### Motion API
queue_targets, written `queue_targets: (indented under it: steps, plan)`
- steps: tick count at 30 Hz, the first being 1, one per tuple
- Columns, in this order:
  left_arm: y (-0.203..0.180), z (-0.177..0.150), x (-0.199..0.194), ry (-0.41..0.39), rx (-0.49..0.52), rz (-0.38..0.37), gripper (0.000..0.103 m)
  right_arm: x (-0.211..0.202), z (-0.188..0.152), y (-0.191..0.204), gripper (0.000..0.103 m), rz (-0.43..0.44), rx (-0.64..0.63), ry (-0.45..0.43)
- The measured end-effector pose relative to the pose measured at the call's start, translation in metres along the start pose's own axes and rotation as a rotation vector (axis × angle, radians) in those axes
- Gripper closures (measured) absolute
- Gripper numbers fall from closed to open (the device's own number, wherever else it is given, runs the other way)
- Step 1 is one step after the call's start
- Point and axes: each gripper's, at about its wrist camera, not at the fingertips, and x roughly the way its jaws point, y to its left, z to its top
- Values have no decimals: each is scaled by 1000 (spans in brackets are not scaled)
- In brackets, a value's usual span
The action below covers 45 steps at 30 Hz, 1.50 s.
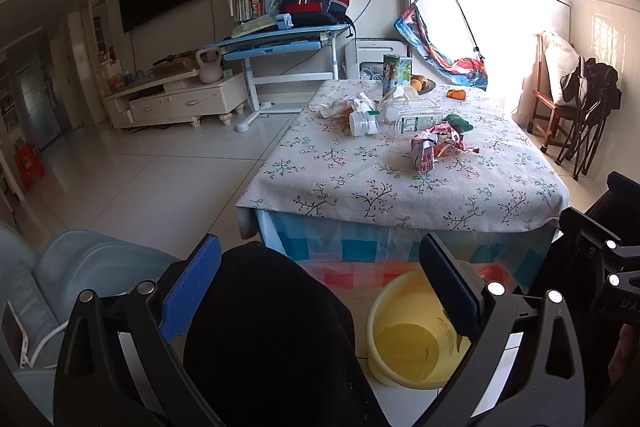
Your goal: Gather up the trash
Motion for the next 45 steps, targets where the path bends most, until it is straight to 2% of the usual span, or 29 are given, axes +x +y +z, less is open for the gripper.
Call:
queue_targets:
  steps: [38, 40, 43, 45]
  plan:
    - [-2, -1, 2, 8, -1, -44, 7, 0, -5, -3, 6, -1, -11, 19]
    - [-3, 0, 3, 13, 3, -57, 7, 1, -4, -2, 6, 0, -10, 24]
    - [-7, 2, 6, 42, 8, -132, 7, 1, -3, -3, 6, 1, -10, 36]
    - [-10, 5, 7, 47, 3, -153, 7, 2, 0, -4, 6, 3, -11, 49]
